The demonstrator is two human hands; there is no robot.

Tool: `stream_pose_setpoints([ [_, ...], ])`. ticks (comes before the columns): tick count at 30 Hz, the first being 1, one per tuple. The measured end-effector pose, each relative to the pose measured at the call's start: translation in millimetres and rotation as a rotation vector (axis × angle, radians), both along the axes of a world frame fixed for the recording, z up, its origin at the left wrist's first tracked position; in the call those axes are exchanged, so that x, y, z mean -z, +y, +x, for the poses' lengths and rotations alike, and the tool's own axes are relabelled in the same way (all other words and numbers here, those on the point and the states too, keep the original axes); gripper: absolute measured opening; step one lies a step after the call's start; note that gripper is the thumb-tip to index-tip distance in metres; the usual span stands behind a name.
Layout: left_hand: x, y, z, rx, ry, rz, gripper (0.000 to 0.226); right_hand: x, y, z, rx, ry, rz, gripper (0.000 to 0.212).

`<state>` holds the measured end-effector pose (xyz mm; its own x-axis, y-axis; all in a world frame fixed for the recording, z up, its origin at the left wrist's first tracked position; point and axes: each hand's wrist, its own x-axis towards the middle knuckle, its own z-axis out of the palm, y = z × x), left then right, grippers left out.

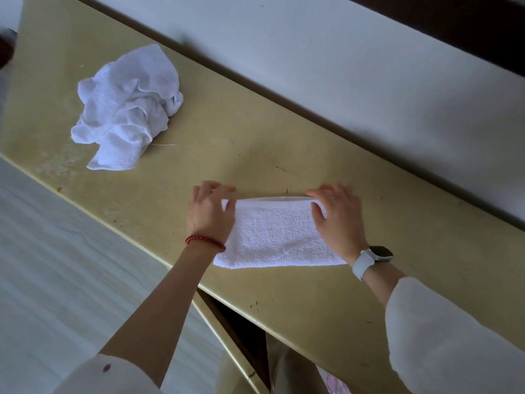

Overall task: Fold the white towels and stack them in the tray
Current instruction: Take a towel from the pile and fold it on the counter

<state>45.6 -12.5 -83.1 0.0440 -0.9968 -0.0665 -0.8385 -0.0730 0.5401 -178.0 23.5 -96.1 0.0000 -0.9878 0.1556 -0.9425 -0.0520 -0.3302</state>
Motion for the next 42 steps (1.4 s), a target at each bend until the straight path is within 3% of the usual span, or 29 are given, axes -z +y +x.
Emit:
stream_pose_setpoints([
  [4, 4.5, 1.7, -21.9, 0.256, -0.079, -0.001, 0.016, 5.1, -9.6, 23.2, -0.116, -0.08, 0.033, 0.017],
  [7, 9.2, 0.8, -28.8, 0.287, -0.102, 0.041, 0.017, 9.8, -12.9, 29.6, -0.09, -0.079, 0.095, 0.015],
  [11, 14.3, -0.7, -30.2, 0.318, -0.113, -0.086, 0.003, 8.4, -17.4, 30.6, -0.067, -0.071, 0.159, 0.007],
  [16, 16.6, -4.3, -33.3, 0.368, -0.132, -0.117, 0.006, 6.8, -22.7, 30.4, -0.07, -0.081, 0.253, 0.006],
  [26, 17.7, -10.6, -38.7, 0.329, -0.137, -0.103, 0.01, 9.5, -27.9, 30.9, -0.055, 0.005, 0.197, 0.009],
  [33, 18.4, -17.8, -44.9, 0.355, -0.228, 0.012, 0.023, 15.3, -28.8, 32.9, -0.031, 0.065, 0.102, 0.009],
  [42, 13.9, -19.9, -37.2, 0.401, -0.207, 0.088, 0.018, 18.6, -27.3, 35.2, -0.015, 0.048, 0.064, 0.012],
])
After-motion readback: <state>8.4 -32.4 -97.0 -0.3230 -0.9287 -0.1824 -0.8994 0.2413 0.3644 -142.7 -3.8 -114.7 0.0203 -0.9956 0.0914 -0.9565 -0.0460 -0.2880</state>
